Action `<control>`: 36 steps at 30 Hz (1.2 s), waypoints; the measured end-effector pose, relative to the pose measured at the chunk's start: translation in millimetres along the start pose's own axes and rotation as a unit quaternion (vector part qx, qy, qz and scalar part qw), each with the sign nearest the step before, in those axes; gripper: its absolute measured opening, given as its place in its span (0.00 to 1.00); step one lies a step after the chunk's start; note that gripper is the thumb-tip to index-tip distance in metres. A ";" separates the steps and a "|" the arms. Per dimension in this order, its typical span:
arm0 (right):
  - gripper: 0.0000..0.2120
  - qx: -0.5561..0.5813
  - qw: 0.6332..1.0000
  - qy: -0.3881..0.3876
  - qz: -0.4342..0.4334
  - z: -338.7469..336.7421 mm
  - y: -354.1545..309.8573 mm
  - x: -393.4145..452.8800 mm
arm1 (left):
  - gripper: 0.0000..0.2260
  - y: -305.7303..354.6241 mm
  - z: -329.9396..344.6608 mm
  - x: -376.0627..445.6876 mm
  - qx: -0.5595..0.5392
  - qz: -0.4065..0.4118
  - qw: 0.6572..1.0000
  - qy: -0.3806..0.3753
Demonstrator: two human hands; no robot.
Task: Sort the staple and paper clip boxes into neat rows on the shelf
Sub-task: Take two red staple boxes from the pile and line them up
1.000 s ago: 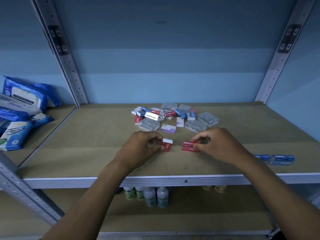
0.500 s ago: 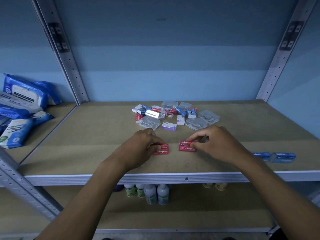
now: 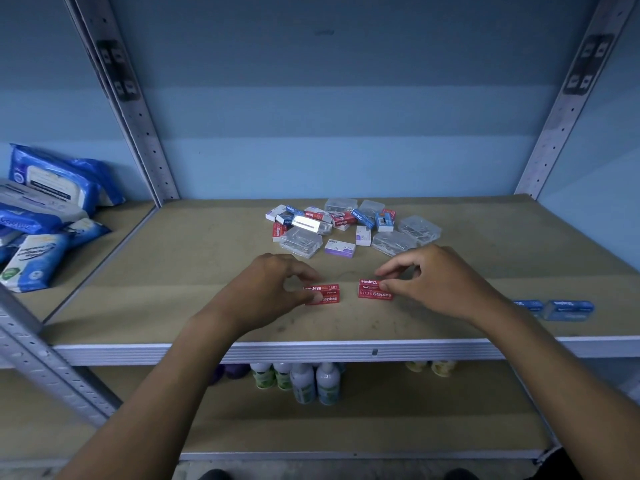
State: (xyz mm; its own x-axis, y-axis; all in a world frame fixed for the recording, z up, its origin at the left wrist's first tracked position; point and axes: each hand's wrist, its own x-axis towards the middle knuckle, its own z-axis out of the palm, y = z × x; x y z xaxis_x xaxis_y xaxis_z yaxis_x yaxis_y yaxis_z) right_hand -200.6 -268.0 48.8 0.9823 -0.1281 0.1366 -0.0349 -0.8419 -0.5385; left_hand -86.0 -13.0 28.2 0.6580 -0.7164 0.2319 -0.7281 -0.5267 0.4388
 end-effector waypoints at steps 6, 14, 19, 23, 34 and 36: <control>0.05 -0.021 1.000 -0.001 -0.002 2.1 -2.3 0.5 | 0.07 9.4 4.9 2.5 -0.004 0.003 1.000 0.003; 0.04 -0.036 0.999 0.021 -0.003 -13.0 11.2 -8.3 | 0.06 28.0 9.5 6.9 -0.032 0.014 0.999 0.022; 0.05 -0.042 0.999 0.025 0.014 -32.1 23.5 -23.4 | 0.06 45.0 16.9 11.1 -0.051 0.030 0.998 0.015; 0.05 -0.044 0.998 0.020 0.033 -46.5 32.2 -38.1 | 0.07 58.6 24.2 15.6 -0.054 0.048 0.997 0.004; 0.05 -0.058 0.996 0.022 0.056 -63.3 56.4 -61.0 | 0.06 85.3 51.8 29.6 -0.061 0.077 0.995 -0.019; 0.05 -0.051 0.997 0.014 0.050 -63.6 58.4 -63.1 | 0.06 87.8 54.7 30.8 -0.055 0.077 0.995 -0.021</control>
State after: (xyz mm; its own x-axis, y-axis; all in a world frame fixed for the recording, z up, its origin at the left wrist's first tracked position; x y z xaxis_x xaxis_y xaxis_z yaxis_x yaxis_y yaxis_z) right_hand -276.3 -342.4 61.6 0.9674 -0.2280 0.1103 -0.1527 -0.8724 -0.4643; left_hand -140.2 -106.4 26.4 0.5298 -0.8044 0.2689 -0.7930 -0.3573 0.4935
